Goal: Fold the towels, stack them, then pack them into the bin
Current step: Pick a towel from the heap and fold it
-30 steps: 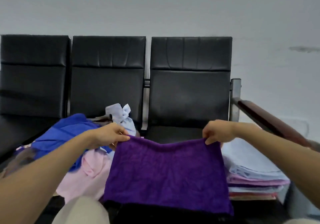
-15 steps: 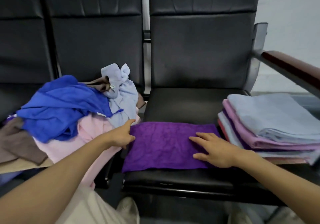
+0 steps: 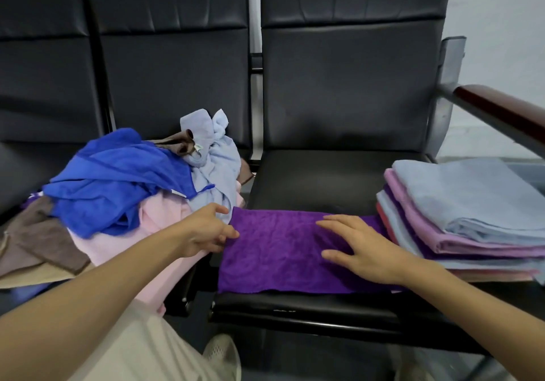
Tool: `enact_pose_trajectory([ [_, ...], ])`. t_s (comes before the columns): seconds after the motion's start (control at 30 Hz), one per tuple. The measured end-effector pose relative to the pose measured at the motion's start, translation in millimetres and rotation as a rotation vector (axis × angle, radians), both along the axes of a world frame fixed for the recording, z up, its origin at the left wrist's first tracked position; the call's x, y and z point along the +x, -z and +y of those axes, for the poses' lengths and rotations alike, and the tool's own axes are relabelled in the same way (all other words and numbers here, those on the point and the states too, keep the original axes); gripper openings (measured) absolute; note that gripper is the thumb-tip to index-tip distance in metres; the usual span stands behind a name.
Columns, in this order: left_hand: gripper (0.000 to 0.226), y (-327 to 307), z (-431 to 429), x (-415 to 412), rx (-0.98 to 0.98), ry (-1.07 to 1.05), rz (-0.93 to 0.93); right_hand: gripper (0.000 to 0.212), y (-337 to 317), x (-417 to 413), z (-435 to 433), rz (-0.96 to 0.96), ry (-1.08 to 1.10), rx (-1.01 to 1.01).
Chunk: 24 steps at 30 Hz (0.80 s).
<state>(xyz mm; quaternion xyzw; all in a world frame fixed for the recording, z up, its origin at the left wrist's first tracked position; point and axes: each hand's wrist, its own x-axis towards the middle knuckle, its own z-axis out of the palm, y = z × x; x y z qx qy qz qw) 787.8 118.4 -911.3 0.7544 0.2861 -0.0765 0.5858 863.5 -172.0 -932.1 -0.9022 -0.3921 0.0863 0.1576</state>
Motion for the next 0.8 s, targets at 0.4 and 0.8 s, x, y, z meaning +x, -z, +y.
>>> enact_pose_trajectory([
  [0.4,0.049,3,-5,-10,0.111,0.003,-0.09,0.096,21,-5,7,0.12,-0.054,-0.286],
  [0.8,0.047,10,-23,-5,0.277,0.119,0.078,0.071,21,-4,5,0.122,-0.046,-0.35],
])
